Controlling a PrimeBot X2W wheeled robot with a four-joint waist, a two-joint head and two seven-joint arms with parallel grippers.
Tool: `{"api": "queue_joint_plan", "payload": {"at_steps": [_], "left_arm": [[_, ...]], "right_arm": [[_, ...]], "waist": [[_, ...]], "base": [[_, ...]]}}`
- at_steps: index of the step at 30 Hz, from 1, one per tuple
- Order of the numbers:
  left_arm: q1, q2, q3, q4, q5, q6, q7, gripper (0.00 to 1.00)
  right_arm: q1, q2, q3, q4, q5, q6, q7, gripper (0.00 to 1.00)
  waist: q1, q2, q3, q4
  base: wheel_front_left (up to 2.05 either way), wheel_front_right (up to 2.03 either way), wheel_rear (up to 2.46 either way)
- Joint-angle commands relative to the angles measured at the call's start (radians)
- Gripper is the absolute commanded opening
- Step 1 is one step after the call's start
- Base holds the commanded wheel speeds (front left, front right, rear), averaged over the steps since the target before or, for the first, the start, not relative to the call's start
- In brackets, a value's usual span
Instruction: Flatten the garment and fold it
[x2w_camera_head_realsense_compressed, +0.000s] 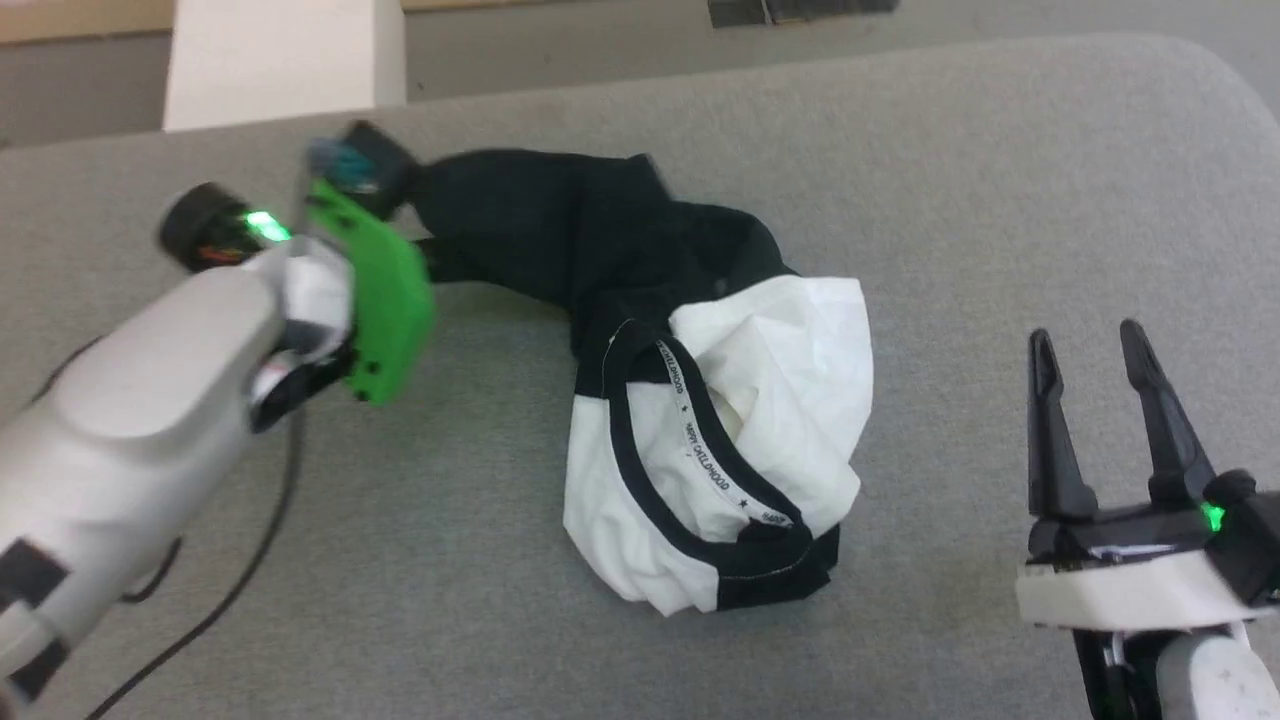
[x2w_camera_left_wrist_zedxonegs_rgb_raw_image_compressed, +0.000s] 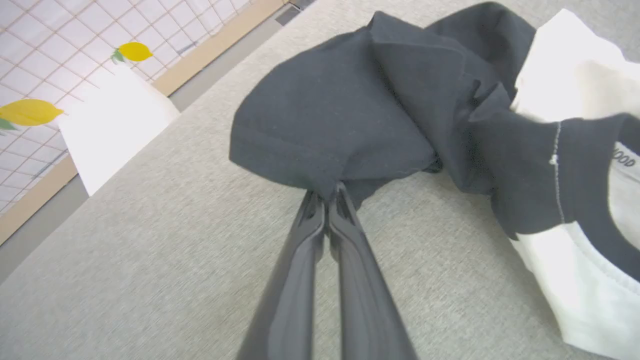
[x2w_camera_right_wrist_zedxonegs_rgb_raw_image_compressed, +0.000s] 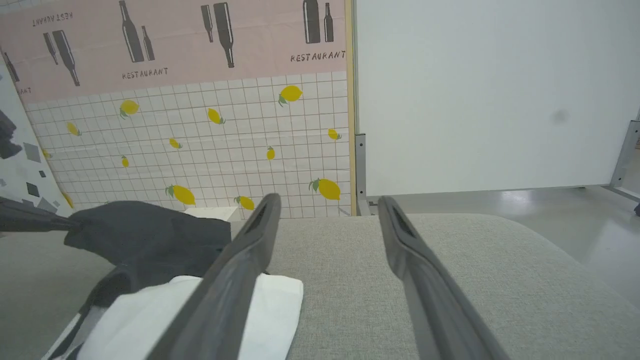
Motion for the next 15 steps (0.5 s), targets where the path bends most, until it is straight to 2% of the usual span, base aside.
{"api": "queue_joint_plan", "payload": {"at_steps": [1, 5, 9, 15], "left_arm": [[0.044, 0.043, 0.015, -0.013, -0.022, 0.01, -0.03, 0.0], [0.136, 0.155, 0.045, -0.06, -0.062, 0.06, -0.077, 0.0], [0.238, 0.244, 0.063, -0.086, -0.124, 0.113, -0.089, 0.0], [0.407, 0.312, 0.069, -0.005, -0.241, 0.174, -0.071, 0.0]], "right_arm": [[0.021, 0.001, -0.003, 0.003, -0.004, -0.002, -0.005, 1.0], [0.057, 0.001, -0.01, 0.004, -0.009, -0.002, -0.005, 1.0], [0.071, 0.001, -0.009, 0.004, -0.015, -0.002, -0.005, 1.0], [0.074, 0.001, 0.005, 0.005, -0.02, -0.002, -0.005, 1.0]], "waist": [[-0.0001, -0.0001, -0.074, 0.061], [-0.0001, -0.0001, -0.116, 0.109], [-0.0001, -0.0001, -0.138, 0.147], [-0.0001, -0.0001, -0.143, 0.166]], "base": [[0.0, 0.0, 0.0], [0.0, 0.0, 0.0], [0.0, 0.0, 0.0], [0.0, 0.0, 0.0]]}}
